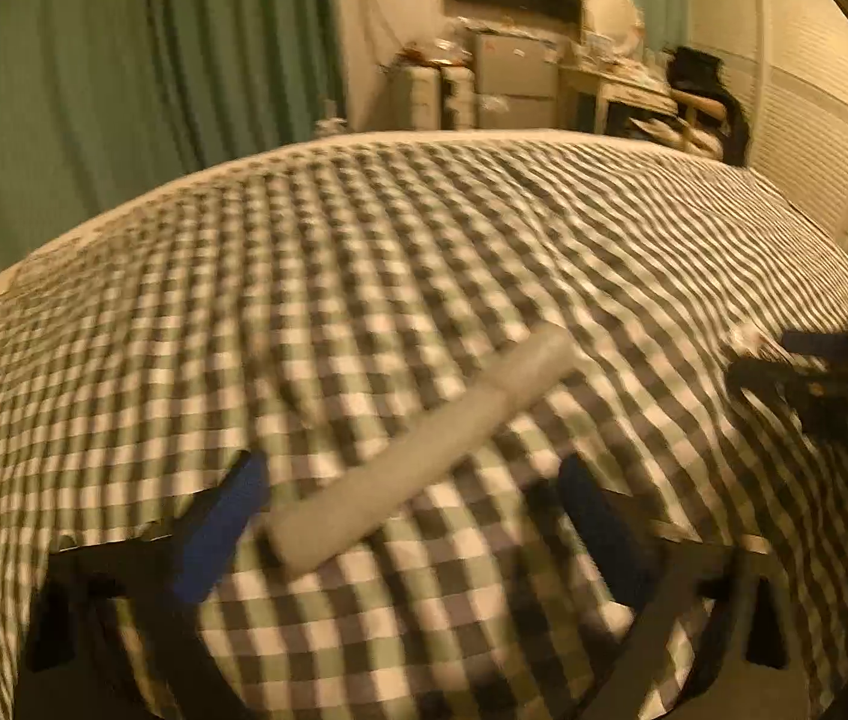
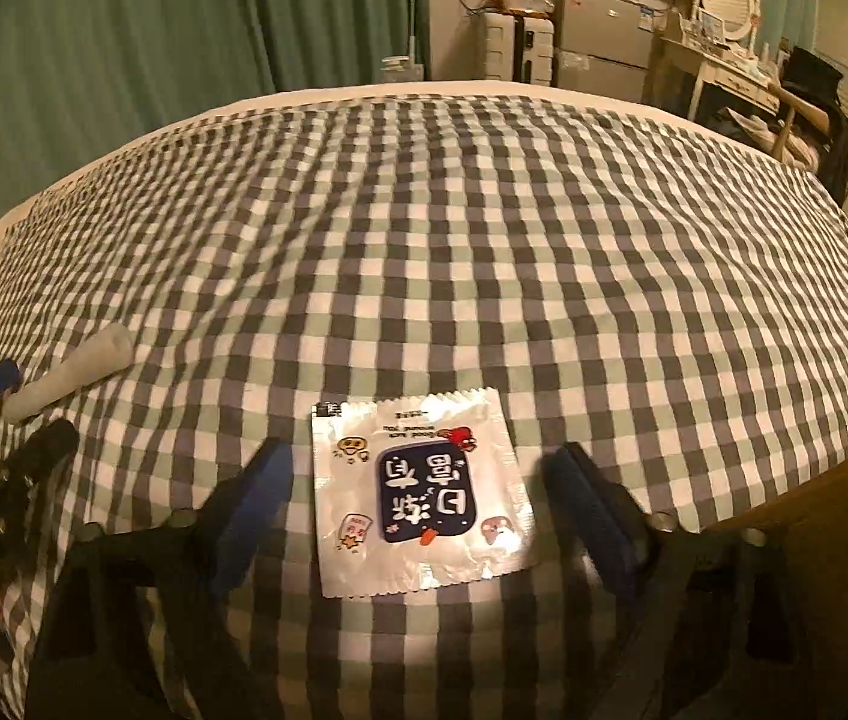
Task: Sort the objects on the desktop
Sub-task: 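Grasp the white foam tube with the left tool while the right tool grasps the white sachet, then carry the foam tube and sachet into the cardboard box and release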
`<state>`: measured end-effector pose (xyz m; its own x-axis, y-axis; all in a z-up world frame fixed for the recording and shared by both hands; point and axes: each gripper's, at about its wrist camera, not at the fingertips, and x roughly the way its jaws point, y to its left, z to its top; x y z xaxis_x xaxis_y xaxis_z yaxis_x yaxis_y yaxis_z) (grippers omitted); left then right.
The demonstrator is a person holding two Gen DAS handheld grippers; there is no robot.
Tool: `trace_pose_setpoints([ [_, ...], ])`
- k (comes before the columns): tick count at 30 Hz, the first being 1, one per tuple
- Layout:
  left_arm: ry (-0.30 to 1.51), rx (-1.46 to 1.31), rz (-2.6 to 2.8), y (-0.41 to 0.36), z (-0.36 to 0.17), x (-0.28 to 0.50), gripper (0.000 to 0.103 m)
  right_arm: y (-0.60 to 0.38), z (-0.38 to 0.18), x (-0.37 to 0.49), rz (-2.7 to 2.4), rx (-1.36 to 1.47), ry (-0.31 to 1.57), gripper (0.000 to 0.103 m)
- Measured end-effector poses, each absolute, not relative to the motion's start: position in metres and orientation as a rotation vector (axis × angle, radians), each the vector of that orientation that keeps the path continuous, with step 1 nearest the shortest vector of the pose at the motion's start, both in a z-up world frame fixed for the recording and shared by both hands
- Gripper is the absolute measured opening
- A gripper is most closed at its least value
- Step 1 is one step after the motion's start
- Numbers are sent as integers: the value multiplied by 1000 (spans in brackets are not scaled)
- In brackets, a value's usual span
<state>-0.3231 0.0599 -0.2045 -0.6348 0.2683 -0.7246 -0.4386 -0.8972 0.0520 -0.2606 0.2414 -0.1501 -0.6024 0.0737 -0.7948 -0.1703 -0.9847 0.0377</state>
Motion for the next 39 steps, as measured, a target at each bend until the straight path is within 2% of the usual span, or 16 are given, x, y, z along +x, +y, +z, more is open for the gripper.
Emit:
trace_pose_setpoints([
  [1, 321, -1060, 2511, 62, -204, -323, 54, 243, -149, -260, 2700, -1326, 175, 47],
  [3, 315, -1049, 2512, 62, -201, -322, 42, 249, -145, -256, 2719, -1325, 227, 37],
  [4, 315, -1045, 2514, 61, -200, -321, 34, 251, -144, -254, 2725, -1324, 248, 26],
  [7, 314, -1041, 2520, 55, -195, -314, 23, 254, -139, -250, 2730, -1326, 268, 23],
  [10, 281, -1048, 2515, 49, -186, -301, 21, 253, -131, -243, 2751, -1326, 279, 20],
  [13, 279, -1072, 2506, 45, -180, -285, 11, 248, -125, -230, 2771, -1343, 322, 17],
  [16, 238, -1119, 2496, 40, -180, -264, 8, 243, -118, -211, 2791, -1357, 349, 15],
  [22, 149, -1146, 2537, 27, -172, -214, 8, 223, -90, -178, 2859, -1324, 282, 8],
  [32, 186, -1089, 2572, 26, -154, -165, 8, 218, -50, -118, 2952, -1277, 353, 8],
  [39, 134, -1030, 2584, 29, -132, -150, 8, 213, -32, -98, 2989, -1238, 373, 8],
])
